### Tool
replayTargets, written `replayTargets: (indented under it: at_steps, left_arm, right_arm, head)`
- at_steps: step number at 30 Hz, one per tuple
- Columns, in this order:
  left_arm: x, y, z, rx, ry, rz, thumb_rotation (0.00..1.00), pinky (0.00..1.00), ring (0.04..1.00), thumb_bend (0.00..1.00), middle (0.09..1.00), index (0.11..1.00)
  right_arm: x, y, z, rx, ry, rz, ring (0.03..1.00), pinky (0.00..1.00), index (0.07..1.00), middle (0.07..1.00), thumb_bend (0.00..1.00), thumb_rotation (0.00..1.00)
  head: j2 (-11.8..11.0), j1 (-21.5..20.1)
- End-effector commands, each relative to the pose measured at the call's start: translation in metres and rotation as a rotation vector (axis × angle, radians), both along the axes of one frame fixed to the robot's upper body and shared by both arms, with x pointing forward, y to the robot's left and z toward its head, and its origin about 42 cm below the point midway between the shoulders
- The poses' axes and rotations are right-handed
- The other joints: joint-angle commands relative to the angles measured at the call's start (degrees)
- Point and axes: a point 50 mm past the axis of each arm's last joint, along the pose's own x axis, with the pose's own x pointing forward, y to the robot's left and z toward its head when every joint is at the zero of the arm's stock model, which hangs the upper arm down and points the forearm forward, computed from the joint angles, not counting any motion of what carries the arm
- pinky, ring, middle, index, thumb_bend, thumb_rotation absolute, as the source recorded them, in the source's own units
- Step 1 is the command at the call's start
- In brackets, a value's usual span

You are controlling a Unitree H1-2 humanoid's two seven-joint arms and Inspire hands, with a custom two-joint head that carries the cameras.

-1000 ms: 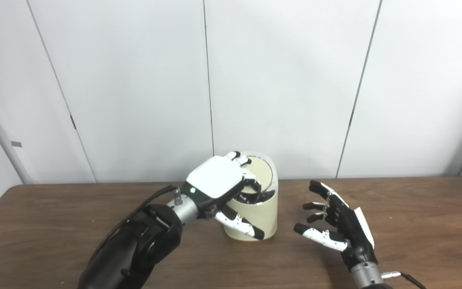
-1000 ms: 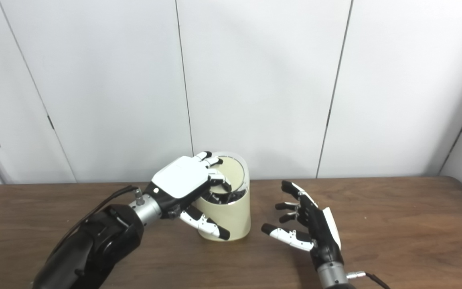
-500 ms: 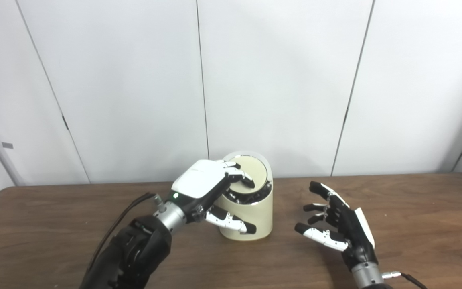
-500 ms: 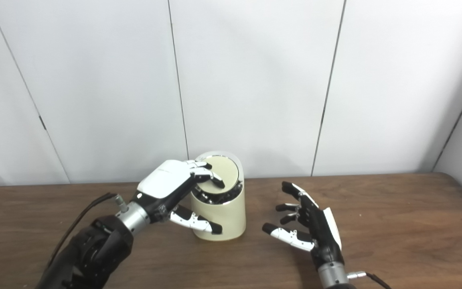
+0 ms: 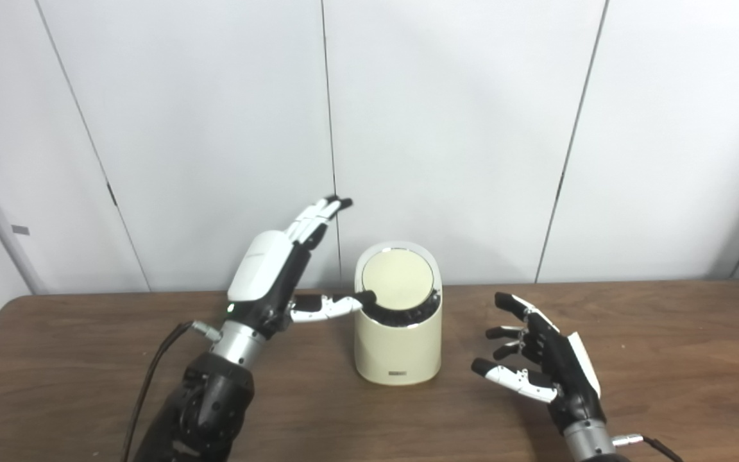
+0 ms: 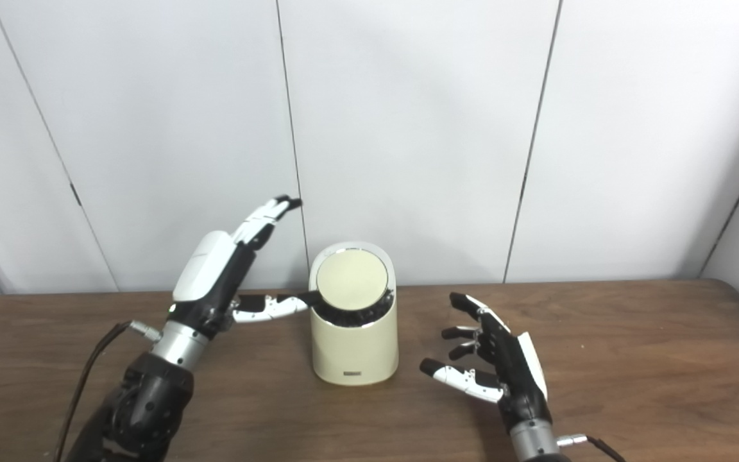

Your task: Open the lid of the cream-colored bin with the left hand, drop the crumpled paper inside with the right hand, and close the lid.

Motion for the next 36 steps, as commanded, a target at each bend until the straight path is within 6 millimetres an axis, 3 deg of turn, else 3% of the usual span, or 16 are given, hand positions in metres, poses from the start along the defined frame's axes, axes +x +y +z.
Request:
replayTargets:
  at_steps: [1,5,13,17,22,27,31,36]
  left_arm:
    - [0.000,0.002,0.013,-0.125,-0.025,-0.031,0.32,0.89,0.972,0.76,0.994,0.986]
    - [-0.007,0.010,0.000,-0.290,0.084,-0.067,0.36,0.83,0.953,0.76,0.990,0.998]
    - [-0.022,0.038,-0.037,-0.510,0.236,-0.083,0.48,0.80,0.879,0.81,0.934,1.000]
    - [-0.030,0.051,-0.057,-0.622,0.321,-0.096,0.42,0.75,0.883,0.82,0.927,1.000]
    - [-0.038,0.058,-0.074,-0.662,0.376,-0.076,0.43,0.71,0.863,0.86,0.910,0.989]
    - [-0.045,0.062,-0.088,-0.673,0.415,-0.093,0.41,0.67,0.846,0.82,0.882,0.972]
    - [-0.048,0.063,-0.094,-0.711,0.415,-0.093,0.36,0.57,0.789,0.79,0.837,0.933]
    - [-0.049,0.066,-0.095,-0.708,0.416,-0.089,0.36,0.60,0.796,0.79,0.834,0.913]
  right_arm:
    - [0.006,0.000,0.020,-0.012,-0.096,0.012,0.640,0.47,0.791,0.839,0.71,0.29]
    - [0.008,-0.002,0.019,0.003,-0.097,0.008,0.639,0.47,0.784,0.830,0.74,0.29]
    - [0.007,-0.002,0.022,-0.003,-0.091,-0.002,0.649,0.49,0.787,0.836,0.74,0.31]
    - [0.006,-0.004,0.021,-0.007,-0.086,-0.003,0.653,0.49,0.795,0.839,0.73,0.30]
    - [0.006,-0.006,0.020,-0.003,-0.097,0.000,0.653,0.50,0.800,0.834,0.75,0.30]
    - [0.005,-0.007,0.019,0.022,-0.102,0.011,0.668,0.54,0.822,0.830,0.78,0.28]
    - [0.004,-0.009,0.019,0.022,-0.103,0.013,0.693,0.56,0.833,0.837,0.81,0.27]
    - [0.003,-0.010,0.020,0.019,-0.113,0.015,0.691,0.55,0.840,0.840,0.80,0.25]
  head:
    - [0.13,0.02]
    - [0.13,0.16]
    - [0.05,0.19]
    - [0.02,0.31]
    - [-0.11,0.42]
    - [-0.11,0.40]
    - [-0.14,0.69]
    - [-0.25,0.87]
